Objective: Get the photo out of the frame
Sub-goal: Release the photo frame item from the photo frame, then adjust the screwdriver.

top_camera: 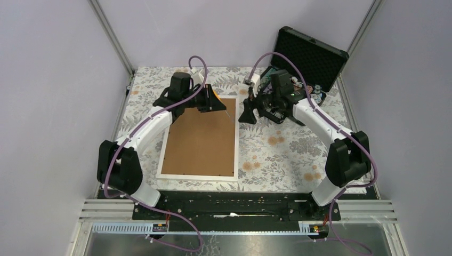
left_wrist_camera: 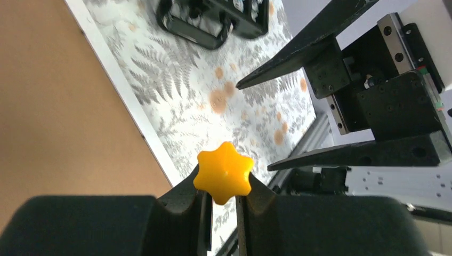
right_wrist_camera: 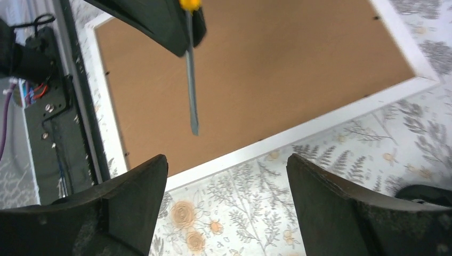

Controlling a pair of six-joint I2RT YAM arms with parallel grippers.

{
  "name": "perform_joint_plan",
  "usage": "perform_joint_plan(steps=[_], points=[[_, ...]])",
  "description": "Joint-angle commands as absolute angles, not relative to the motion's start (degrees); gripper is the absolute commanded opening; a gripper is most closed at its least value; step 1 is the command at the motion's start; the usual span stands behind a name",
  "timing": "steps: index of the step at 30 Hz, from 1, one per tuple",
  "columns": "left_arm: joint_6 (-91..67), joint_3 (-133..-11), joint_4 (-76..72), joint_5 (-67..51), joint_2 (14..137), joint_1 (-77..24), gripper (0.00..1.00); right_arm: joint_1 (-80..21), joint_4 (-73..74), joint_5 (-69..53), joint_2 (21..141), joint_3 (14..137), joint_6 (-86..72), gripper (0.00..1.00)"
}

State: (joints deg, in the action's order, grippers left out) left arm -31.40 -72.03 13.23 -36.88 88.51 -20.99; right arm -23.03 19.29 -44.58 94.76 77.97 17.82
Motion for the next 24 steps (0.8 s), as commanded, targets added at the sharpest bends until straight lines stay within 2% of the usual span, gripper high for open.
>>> perform_joint_plan(steps=[1,5,9,11,14,15,17,18,19,21,22,24], points=[[-34.0,-67.8,6.7,-46.4,82.9,-21.1,0.0,-29.3,25.8,-42.4,91.6,79.7,24.0,0.88],[-36.2,-65.4,3.6,-47.8,81.2,-21.0,0.0,-31.1,24.7,-39.2,92.2,80.5,22.6,0.83],[-40.7,-62.0,-1.8,-48.9,79.8,-20.9,0.0,-32.0,23.2,-41.2,93.3,81.2,20.2,0.77],[-44.1,-60.6,-6.0,-49.9,79.7,-20.6,0.0,-33.3,21.9,-42.2,93.9,81.3,18.9,0.71],[-48.9,-57.6,-12.0,-52.4,79.5,-20.1,0.0,-34.0,20.3,-44.0,94.3,81.3,17.3,0.46],[-48.4,-57.4,-11.6,-52.5,79.2,-19.9,0.0,-34.0,19.9,-44.5,94.3,81.3,16.8,0.28],[-44.4,-58.1,-7.2,-52.3,78.4,-19.4,0.0,-34.0,20.1,-45.5,93.7,80.8,16.9,0.01],[-41.8,-58.7,-4.4,-52.3,77.9,-19.1,0.0,-34.0,20.3,-45.9,93.1,80.0,17.2,0.0],[-38.7,-59.3,-1.3,-52.8,77.5,-18.6,0.04,-34.1,20.6,-46.6,92.5,79.2,17.8,0.0],[-32.5,-60.9,6.1,-55.2,76.9,-17.2,0.28,-34.0,21.5,-47.9,91.2,77.3,18.9,0.0],[-29.4,-61.4,9.6,-56.9,76.5,-16.4,0.46,-34.0,22.9,-49.0,90.7,76.6,19.8,0.0],[-22.5,-62.6,18.1,-58.3,75.7,-15.3,0.66,-34.1,25.6,-51.4,90.1,75.6,21.7,0.0]])
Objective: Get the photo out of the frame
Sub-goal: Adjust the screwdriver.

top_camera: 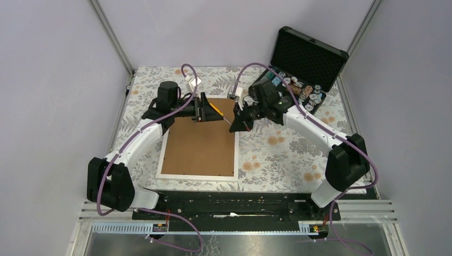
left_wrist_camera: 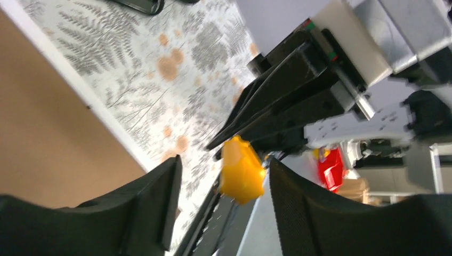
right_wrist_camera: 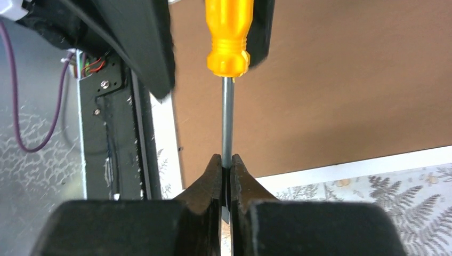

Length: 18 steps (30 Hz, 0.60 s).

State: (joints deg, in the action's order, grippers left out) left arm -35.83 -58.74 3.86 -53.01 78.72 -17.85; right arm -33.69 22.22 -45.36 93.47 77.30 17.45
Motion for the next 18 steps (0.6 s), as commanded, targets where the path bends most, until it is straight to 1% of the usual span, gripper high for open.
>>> perform_joint_plan(steps=[1,3,5,7,12,15,18], points=[[-19.5,-62.9,21.5,-59.2,75.4,-15.0,0.71,-34.5,27.2,-52.4,90.0,75.4,22.8,0.0],[-15.1,-63.4,27.6,-60.6,75.4,-14.7,0.79,-36.1,31.6,-53.6,90.2,75.2,26.5,0.0],[-10.4,-64.2,34.0,-63.4,76.6,-14.8,0.8,-38.6,34.6,-52.8,90.5,75.0,29.4,0.0],[-9.1,-64.4,36.4,-64.5,77.3,-14.9,0.79,-40.4,35.3,-51.7,90.5,74.7,30.3,0.0],[-2.4,-64.1,42.3,-66.9,78.0,-15.9,0.69,-41.6,37.8,-53.2,91.9,75.8,30.5,0.0],[4.2,-64.0,46.6,-68.0,77.9,-16.2,0.65,-41.6,39.4,-54.7,93.3,76.5,30.8,0.0],[6.5,-62.9,47.0,-68.2,76.5,-16.4,0.61,-41.6,40.7,-56.4,94.6,77.1,31.0,0.0]])
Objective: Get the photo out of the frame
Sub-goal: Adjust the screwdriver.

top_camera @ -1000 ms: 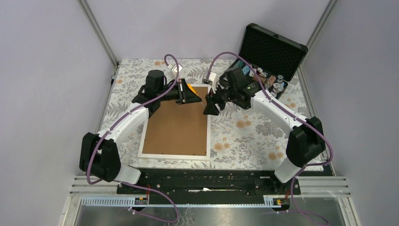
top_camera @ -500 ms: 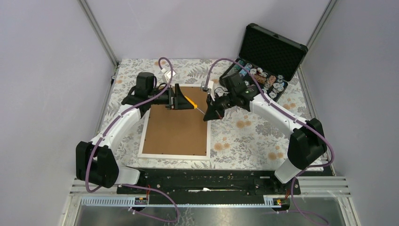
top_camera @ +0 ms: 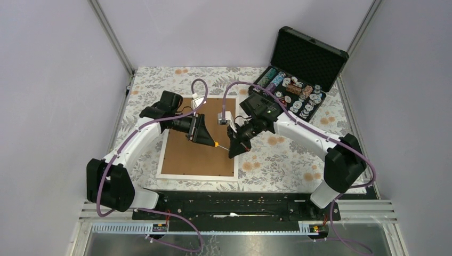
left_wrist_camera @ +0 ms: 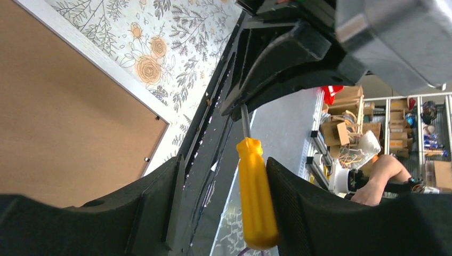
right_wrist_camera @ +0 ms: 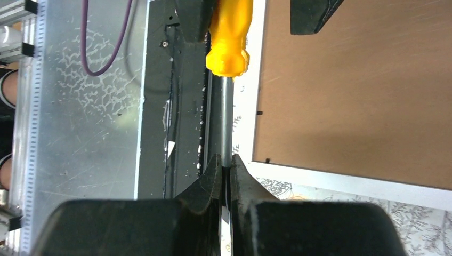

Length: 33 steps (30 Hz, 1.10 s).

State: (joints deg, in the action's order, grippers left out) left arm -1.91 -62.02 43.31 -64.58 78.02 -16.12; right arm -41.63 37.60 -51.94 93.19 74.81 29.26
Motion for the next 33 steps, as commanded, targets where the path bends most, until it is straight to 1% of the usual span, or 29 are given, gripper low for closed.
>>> perform_joint_plan(steps=[1,5,10,15,20,25,28,29,30,32,33], points=[[7.1,-62.6,47.0,-68.6,76.2,-16.4,0.59,-41.6,40.8,-56.7,95.0,77.2,31.1,0.0],[7.3,-61.5,45.6,-69.0,75.5,-16.6,0.5,-41.6,42.8,-59.7,96.4,78.4,31.4,0.0],[4.5,-58.2,38.8,-70.3,72.1,-17.6,0.45,-41.6,44.6,-62.7,98.3,79.6,31.1,0.0],[4.7,-57.5,38.4,-69.3,70.8,-18.9,0.42,-41.6,45.8,-63.6,99.1,80.0,31.7,0.0],[3.7,-57.6,37.5,-69.1,71.1,-19.1,0.31,-41.6,46.3,-63.5,98.9,80.0,32.4,0.0],[1.9,-56.8,35.7,-68.7,71.3,-19.2,0.28,-41.6,46.7,-63.7,98.6,80.1,32.7,0.0],[0.3,-55.9,34.4,-69.5,71.4,-19.5,0.31,-41.7,47.4,-63.6,98.9,80.5,33.2,0.0],[0.2,-55.5,33.8,-69.5,71.3,-19.5,0.28,-41.7,47.3,-63.6,98.9,80.5,33.3,0.0],[-0.6,-55.2,33.4,-69.5,71.3,-19.6,0.24,-41.7,47.3,-63.6,98.9,80.5,33.4,0.0],[-2.3,-54.8,32.7,-69.7,71.2,-19.6,0.11,-41.8,47.2,-63.9,99.0,80.5,33.5,0.0],[-2.9,-54.5,32.3,-70.1,71.1,-19.5,0.02,-41.7,47.2,-64.1,99.0,80.6,33.4,0.0]])
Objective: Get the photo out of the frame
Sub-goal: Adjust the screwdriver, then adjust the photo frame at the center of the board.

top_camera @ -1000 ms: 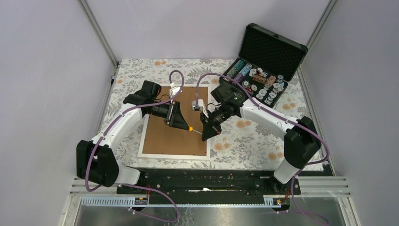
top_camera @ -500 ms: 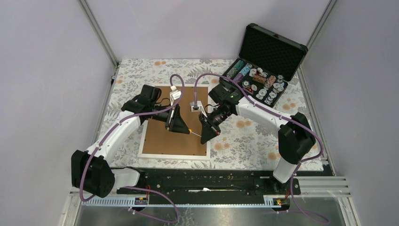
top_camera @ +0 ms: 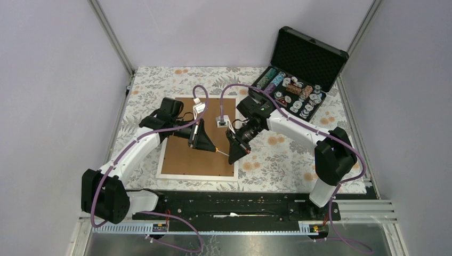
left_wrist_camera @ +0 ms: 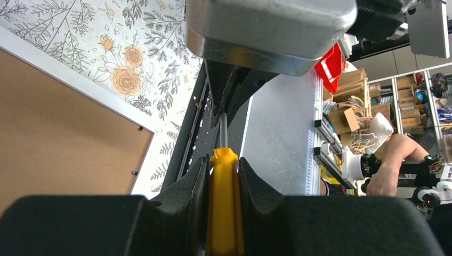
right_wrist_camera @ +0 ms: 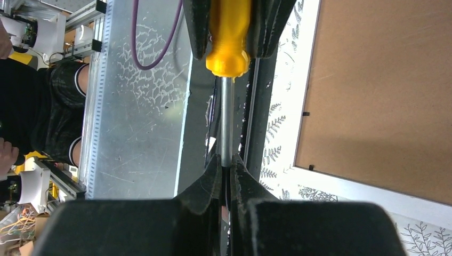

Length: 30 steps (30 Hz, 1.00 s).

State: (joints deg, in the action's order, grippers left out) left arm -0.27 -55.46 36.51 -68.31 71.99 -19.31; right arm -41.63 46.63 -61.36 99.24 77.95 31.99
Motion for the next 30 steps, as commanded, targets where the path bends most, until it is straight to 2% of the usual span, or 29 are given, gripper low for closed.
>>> perform_joint_plan(steps=[1,2,3,4,6,7,9,12,15,18,24,27,30], points=[[-4.0,-53.9,31.4,-70.5,71.0,-19.5,0.0,-41.7,47.1,-64.1,99.2,80.7,33.1,0.0],[-5.3,-53.0,30.3,-70.6,70.7,-19.5,0.0,-41.6,46.9,-64.0,99.3,81.0,32.3,0.09],[-6.7,-51.8,29.1,-70.3,70.3,-19.5,0.0,-41.1,46.5,-64.1,99.6,81.2,31.0,0.26],[-8.3,-50.3,27.9,-69.5,69.9,-19.2,0.0,-40.0,45.6,-64.8,99.8,81.4,29.6,0.5],[-11.9,-47.1,25.0,-67.9,69.1,-17.9,0.0,-36.1,41.9,-66.5,99.7,80.9,25.2,0.88],[-14.3,-45.6,23.1,-67.5,69.0,-16.8,0.0,-33.6,39.0,-67.2,99.3,79.9,22.3,0.97],[-16.8,-44.0,21.8,-63.6,68.3,-14.9,0.0,-29.6,30.2,-65.5,97.9,76.8,13.4,1.0],[-19.1,-42.6,22.1,-56.8,67.0,-13.6,0.0,-26.4,12.6,-55.8,93.4,66.9,-2.3,1.0],[-20.5,-40.5,20.6,-55.5,67.6,-12.9,0.0,-26.1,4.0,-48.2,91.4,59.5,-8.8,0.98],[-21.6,-39.7,19.2,-54.8,69.8,-11.4,0.0,-26.2,3.9,-43.2,94.6,58.5,-9.2,0.9],[-16.0,-48.5,24.6,-54.7,75.9,-0.9,0.0,-26.9,3.6,-30.8,99.8,61.6,-10.3,0.81],[-12.5,-51.9,25.4,-53.9,76.3,8.8,0.0,-27.0,1.0,-25.8,101.8,63.5,-12.4,0.79],[-8.2,-55.9,26.0,-57.8,79.5,18.2,0.0,-27.1,0.7,-24.4,104.5,65.9,-15.2,0.79]])
